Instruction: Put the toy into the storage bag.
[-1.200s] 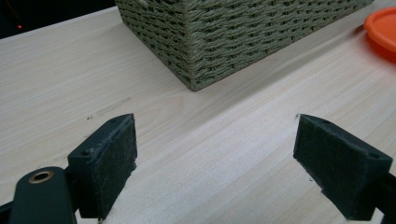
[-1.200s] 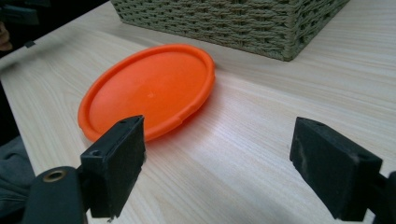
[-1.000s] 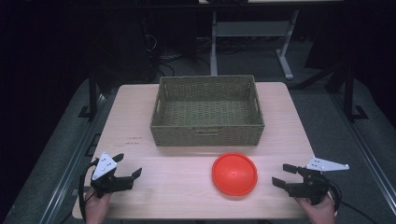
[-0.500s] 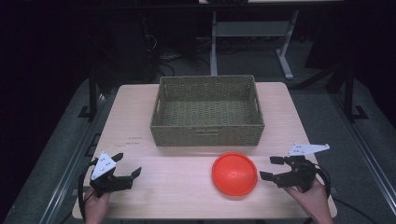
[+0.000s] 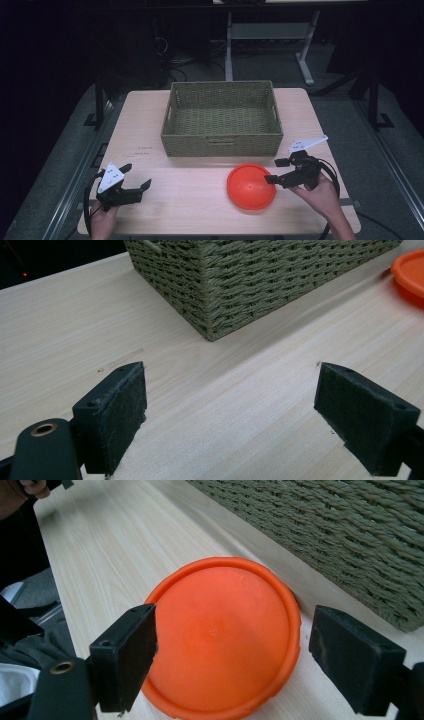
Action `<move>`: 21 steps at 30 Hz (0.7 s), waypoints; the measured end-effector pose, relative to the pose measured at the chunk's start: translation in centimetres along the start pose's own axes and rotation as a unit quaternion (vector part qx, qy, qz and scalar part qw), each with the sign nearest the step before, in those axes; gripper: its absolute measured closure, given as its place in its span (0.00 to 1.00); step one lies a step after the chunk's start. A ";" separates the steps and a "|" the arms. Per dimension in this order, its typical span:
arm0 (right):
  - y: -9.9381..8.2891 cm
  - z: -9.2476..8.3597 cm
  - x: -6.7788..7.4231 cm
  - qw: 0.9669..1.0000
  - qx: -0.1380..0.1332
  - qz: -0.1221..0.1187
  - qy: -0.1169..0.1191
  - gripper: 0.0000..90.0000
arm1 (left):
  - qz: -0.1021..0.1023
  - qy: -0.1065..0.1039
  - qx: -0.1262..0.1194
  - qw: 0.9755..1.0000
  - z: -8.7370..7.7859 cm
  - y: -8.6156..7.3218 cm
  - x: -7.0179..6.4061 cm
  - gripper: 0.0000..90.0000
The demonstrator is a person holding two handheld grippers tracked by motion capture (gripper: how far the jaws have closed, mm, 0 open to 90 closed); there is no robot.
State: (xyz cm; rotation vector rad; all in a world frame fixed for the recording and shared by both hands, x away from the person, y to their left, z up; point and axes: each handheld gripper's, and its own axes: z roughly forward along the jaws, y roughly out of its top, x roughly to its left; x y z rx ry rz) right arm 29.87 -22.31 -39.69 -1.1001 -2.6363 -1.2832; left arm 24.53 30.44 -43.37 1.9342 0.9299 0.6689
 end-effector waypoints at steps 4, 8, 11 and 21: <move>0.8 0.3 0.0 1.000 0.010 -0.005 0.001 0.22 | 0.000 0.000 0.001 1.000 0.0 0.0 0.0 0.14; 1.1 0.8 -0.2 1.000 0.019 -0.003 0.002 0.22 | 0.000 0.000 0.000 1.000 0.0 0.0 -0.1 0.14; 1.0 1.2 -0.5 1.000 0.026 0.002 0.002 0.23 | 0.001 -0.001 0.000 1.000 0.0 0.0 -0.1 0.14; 1.1 3.2 -1.8 0.998 0.064 0.018 0.004 0.25 | 0.002 0.000 0.001 1.000 0.0 0.0 0.0 0.14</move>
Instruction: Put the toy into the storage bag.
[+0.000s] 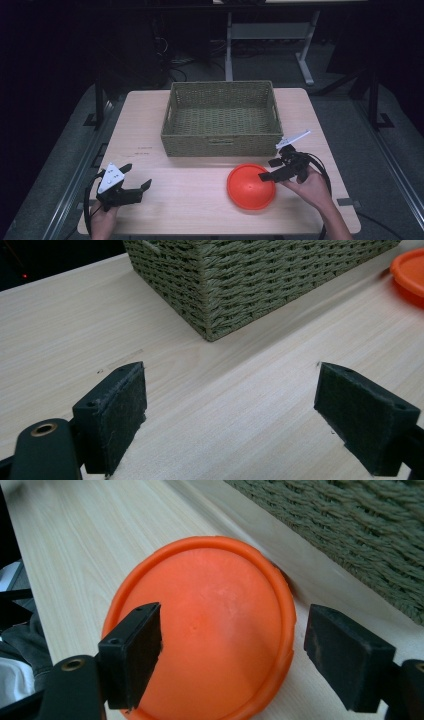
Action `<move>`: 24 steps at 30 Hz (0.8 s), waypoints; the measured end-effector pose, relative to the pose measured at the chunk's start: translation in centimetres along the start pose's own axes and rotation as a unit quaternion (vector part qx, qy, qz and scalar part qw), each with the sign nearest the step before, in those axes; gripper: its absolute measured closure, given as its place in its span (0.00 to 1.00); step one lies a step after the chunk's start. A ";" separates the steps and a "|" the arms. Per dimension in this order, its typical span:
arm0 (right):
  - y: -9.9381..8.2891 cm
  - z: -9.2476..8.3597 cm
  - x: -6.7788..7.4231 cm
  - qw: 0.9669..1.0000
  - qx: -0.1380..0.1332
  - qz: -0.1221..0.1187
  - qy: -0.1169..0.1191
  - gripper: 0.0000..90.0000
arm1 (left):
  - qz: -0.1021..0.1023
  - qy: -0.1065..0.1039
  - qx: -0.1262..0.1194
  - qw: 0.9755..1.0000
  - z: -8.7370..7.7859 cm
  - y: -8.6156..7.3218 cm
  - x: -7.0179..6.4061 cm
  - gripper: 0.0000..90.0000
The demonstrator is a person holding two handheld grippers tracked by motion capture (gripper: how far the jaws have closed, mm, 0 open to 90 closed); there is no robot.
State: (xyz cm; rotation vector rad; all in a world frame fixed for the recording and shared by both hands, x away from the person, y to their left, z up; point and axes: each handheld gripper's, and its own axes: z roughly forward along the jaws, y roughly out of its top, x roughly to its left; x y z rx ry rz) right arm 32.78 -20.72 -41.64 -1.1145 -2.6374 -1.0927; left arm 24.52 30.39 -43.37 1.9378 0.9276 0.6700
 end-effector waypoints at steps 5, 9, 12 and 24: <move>0.0 0.7 -0.8 1.000 0.013 0.003 0.001 0.26 | 0.000 -0.001 0.000 1.000 0.0 0.0 0.0 0.14; 0.0 1.4 -1.3 0.999 0.031 0.011 0.003 0.28 | -0.002 -0.001 0.000 1.000 0.1 0.0 -0.1 0.14; 0.0 1.7 -1.6 0.999 0.039 0.013 0.004 0.30 | 0.000 -0.001 0.002 1.000 0.1 0.0 -0.1 0.14; 0.1 3.3 -2.5 0.997 0.070 0.024 0.009 0.39 | 0.000 -0.002 0.002 1.000 0.1 0.0 -0.1 0.14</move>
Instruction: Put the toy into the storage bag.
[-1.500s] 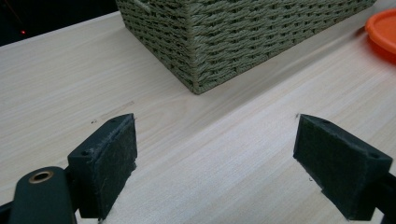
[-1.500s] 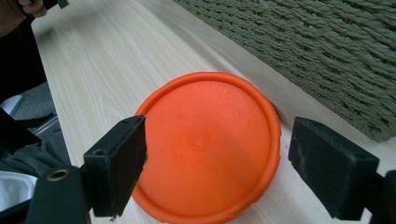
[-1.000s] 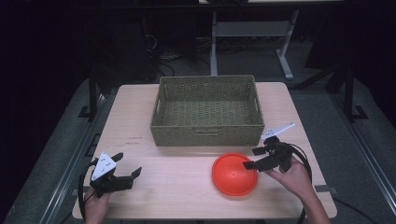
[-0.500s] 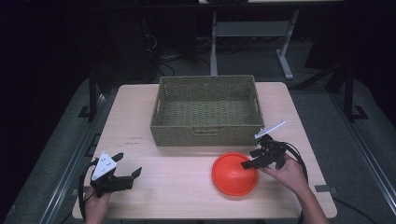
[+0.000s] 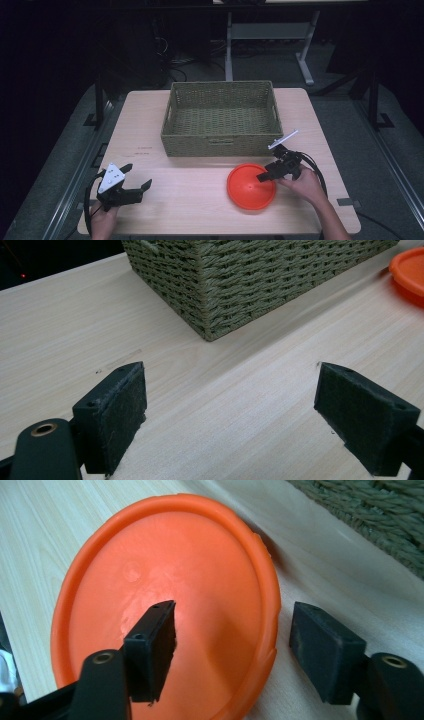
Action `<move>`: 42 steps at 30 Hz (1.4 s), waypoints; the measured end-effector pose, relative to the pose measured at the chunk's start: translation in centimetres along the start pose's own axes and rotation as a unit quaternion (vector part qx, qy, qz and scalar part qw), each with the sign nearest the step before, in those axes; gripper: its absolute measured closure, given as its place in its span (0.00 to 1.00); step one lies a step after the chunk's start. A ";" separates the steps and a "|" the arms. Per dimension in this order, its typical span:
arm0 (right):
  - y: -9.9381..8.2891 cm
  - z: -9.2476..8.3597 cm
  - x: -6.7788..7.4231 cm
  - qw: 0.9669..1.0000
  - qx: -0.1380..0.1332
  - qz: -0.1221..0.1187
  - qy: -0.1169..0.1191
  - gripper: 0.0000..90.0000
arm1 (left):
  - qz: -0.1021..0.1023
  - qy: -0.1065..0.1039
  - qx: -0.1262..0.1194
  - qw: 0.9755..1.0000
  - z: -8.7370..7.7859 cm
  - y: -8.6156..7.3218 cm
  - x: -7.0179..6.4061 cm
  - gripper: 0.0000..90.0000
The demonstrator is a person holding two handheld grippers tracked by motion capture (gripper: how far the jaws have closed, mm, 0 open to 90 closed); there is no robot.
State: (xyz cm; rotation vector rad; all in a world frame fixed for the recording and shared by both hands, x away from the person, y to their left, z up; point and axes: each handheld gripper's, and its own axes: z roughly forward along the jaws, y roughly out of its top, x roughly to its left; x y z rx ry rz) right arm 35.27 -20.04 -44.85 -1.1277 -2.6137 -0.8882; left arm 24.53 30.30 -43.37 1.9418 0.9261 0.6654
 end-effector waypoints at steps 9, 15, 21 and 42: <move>0.1 0.5 -0.1 1.000 0.012 -0.002 0.004 0.46 | 0.000 0.000 0.001 1.000 0.0 0.0 0.0 0.14; 0.1 0.6 -0.2 1.000 0.013 -0.005 0.012 0.51 | 0.000 0.000 0.000 1.000 0.0 0.0 0.0 0.14; 0.1 0.6 -0.2 1.000 0.012 -0.008 0.004 0.57 | 0.001 0.000 0.000 1.000 0.0 0.0 0.0 0.14; 0.1 -0.5 -0.6 1.000 -0.012 0.002 0.018 0.84 | 0.001 0.001 -0.002 1.000 0.1 0.0 -0.1 0.14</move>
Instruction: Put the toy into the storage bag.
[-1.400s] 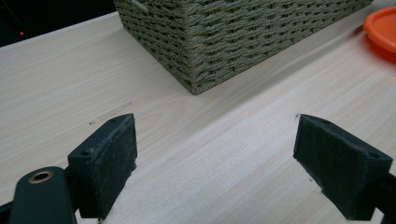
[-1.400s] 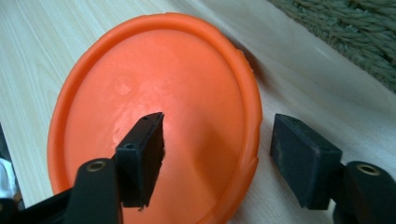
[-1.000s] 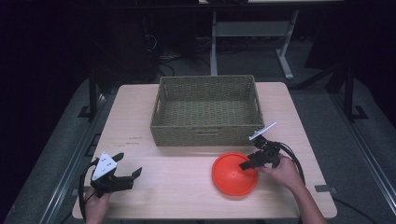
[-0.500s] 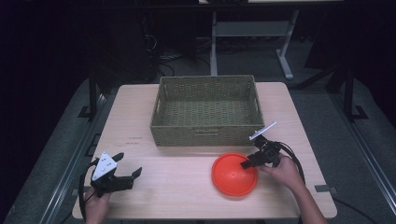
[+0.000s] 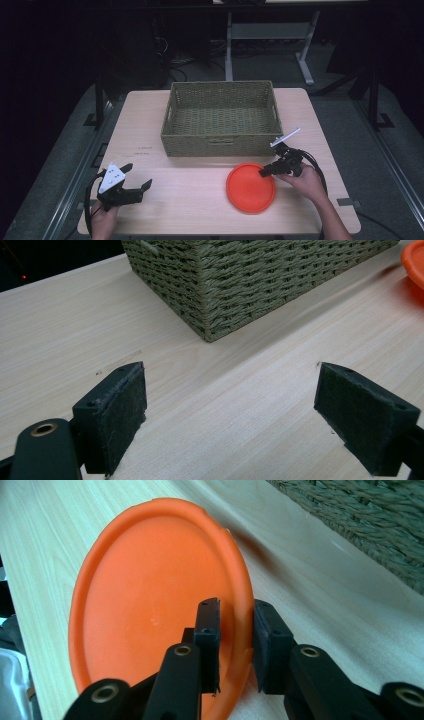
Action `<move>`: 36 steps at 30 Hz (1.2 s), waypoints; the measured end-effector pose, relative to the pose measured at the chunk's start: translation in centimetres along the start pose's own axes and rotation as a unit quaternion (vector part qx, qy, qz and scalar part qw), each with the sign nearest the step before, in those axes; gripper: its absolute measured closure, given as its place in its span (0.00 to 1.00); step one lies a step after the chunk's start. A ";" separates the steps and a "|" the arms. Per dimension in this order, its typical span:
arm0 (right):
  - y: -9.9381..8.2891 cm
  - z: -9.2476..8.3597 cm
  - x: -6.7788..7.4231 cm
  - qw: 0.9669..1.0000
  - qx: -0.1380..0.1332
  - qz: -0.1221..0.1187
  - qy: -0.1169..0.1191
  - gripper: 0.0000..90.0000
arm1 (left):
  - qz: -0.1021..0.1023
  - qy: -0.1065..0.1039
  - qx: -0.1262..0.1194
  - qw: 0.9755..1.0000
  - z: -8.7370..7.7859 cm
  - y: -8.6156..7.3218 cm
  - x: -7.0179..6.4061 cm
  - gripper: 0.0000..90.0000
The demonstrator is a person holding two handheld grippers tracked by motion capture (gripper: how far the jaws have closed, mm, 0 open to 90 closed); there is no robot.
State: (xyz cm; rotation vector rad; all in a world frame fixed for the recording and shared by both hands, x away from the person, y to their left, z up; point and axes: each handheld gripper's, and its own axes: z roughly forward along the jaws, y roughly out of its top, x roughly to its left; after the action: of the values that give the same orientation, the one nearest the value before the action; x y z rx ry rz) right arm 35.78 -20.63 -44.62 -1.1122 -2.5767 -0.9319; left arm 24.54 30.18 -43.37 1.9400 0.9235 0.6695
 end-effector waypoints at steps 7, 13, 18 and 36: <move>0.0 -1.4 0.4 0.999 -0.038 0.003 0.033 0.91 | 0.003 0.001 0.001 1.000 0.0 0.0 0.0 0.14; 0.3 -1.8 1.3 0.999 -0.034 -0.007 0.021 0.91 | 0.005 0.001 0.000 1.000 0.0 0.0 -0.1 0.14; 0.8 -2.2 1.9 0.999 -0.041 -0.015 0.020 0.91 | 0.005 0.002 -0.001 1.000 0.0 0.1 -0.1 0.14; 2.1 -5.0 3.6 0.997 -0.070 -0.029 0.005 0.91 | 0.007 0.003 -0.002 1.000 -0.1 0.1 0.0 0.14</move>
State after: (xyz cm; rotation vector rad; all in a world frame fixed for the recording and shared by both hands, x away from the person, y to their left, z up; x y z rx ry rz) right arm 34.31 -20.46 -38.28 -1.0690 -2.5827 -1.1427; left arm 24.51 30.16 -43.29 1.9435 0.9123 0.6839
